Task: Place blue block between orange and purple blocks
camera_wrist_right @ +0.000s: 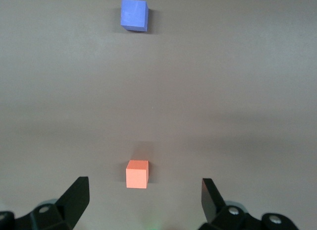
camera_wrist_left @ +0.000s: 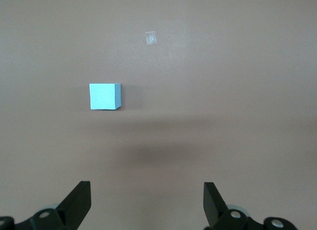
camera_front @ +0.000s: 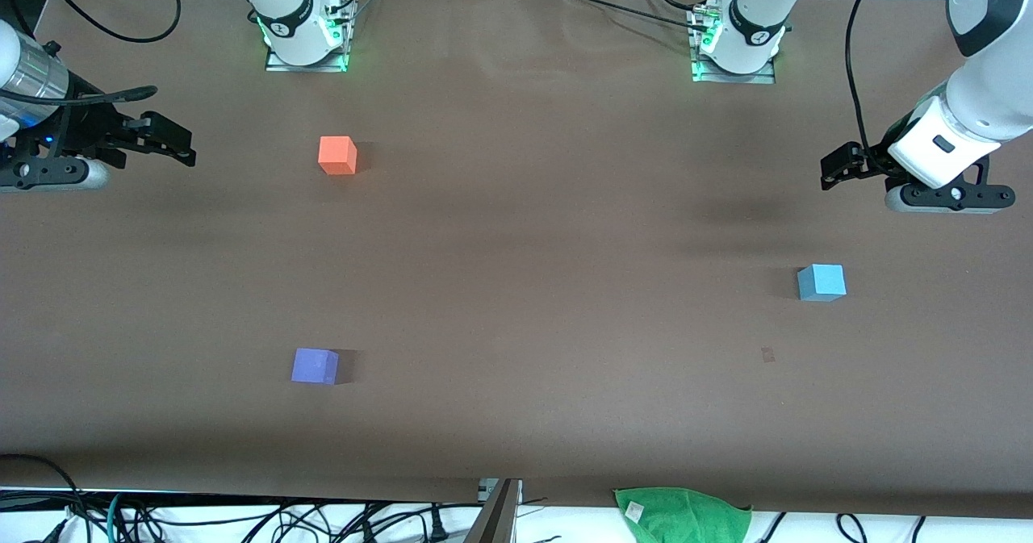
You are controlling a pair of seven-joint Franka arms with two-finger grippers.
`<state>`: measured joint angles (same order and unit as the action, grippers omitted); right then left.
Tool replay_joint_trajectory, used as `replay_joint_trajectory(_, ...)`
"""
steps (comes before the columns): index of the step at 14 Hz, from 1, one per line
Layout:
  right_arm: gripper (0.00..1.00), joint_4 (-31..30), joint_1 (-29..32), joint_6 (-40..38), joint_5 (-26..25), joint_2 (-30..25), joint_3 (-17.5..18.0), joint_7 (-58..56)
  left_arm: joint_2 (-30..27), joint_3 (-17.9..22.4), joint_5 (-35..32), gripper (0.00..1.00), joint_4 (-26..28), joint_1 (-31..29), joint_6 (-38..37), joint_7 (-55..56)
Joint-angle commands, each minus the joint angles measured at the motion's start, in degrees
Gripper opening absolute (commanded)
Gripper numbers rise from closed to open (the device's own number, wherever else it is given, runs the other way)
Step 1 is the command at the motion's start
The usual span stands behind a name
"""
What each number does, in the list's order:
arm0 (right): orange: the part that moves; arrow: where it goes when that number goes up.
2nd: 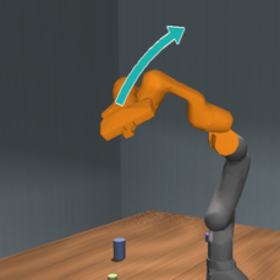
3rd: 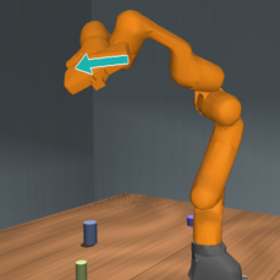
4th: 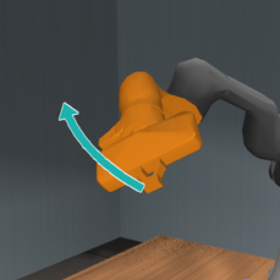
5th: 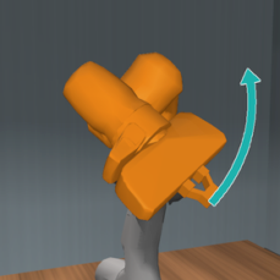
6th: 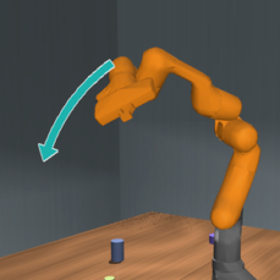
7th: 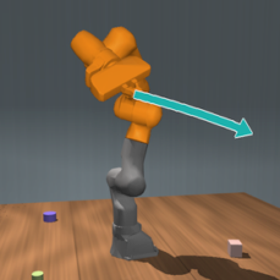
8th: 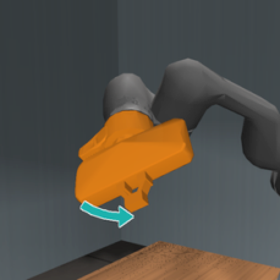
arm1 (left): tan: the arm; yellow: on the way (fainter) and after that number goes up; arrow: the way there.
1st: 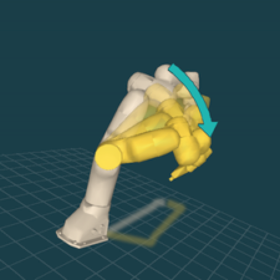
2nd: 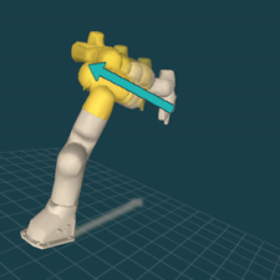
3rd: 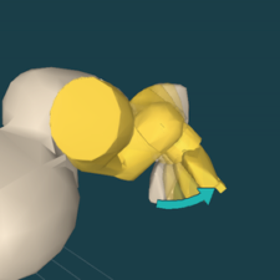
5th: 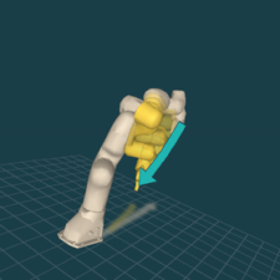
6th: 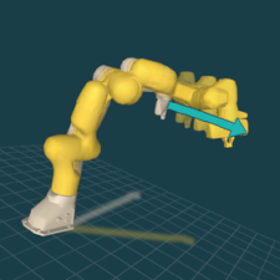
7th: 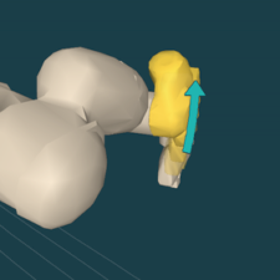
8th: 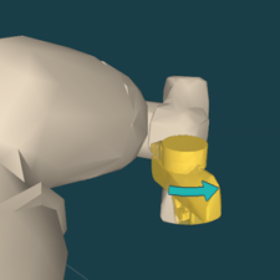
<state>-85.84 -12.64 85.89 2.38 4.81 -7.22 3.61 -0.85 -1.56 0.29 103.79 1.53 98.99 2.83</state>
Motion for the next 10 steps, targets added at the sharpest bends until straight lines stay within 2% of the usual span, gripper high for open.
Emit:
replay_joint_trajectory(1,1.00,0.4,0.3,-0.6,-0.6,-0.1,0.2,-0.3,0.5,0.2,0.7,1.00,-1.3,0.0,-0.9,-1.5)
replay_joint_trajectory(9,1.00,0.4,0.3,-0.7,-0.6,-0.1,0.2,-0.3,0.6,0.6,0.6,1.00,-1.2,0.0,-1.2,-1.4)
replay_joint_trajectory(10,1.00,0.4,0.3,-0.7,-0.6,-0.1,0.2,-0.3,1.9,0.7,0.5,1.00,-1.3,0.0,-1.2,-1.0)
